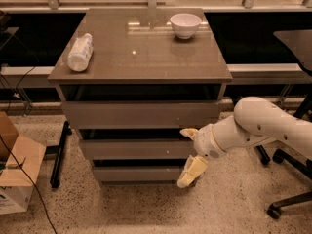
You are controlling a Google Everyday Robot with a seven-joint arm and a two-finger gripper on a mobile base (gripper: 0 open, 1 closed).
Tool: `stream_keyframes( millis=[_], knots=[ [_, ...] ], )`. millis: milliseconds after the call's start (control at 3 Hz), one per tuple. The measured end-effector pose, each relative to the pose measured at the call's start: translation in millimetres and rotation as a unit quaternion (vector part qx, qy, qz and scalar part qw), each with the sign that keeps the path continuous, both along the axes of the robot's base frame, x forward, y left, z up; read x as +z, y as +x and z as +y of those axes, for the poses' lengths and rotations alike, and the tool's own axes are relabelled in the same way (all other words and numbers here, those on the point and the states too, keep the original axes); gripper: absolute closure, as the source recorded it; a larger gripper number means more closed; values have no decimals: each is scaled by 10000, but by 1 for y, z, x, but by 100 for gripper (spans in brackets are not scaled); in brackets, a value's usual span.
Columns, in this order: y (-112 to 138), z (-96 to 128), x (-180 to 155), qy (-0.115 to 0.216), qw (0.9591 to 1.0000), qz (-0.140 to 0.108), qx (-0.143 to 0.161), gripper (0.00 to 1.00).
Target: Open bottom drawer
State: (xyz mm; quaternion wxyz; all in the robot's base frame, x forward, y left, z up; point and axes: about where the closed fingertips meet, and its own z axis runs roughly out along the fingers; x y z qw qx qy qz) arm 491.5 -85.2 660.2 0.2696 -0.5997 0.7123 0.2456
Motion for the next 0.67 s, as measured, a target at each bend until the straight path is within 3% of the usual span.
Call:
stream_keyframes(
  millis=[333,667],
  knots=[
    [0,0,0,0,10000,0,0,0],
    [2,16,-32,56,9995,311,-53,0]
  ],
)
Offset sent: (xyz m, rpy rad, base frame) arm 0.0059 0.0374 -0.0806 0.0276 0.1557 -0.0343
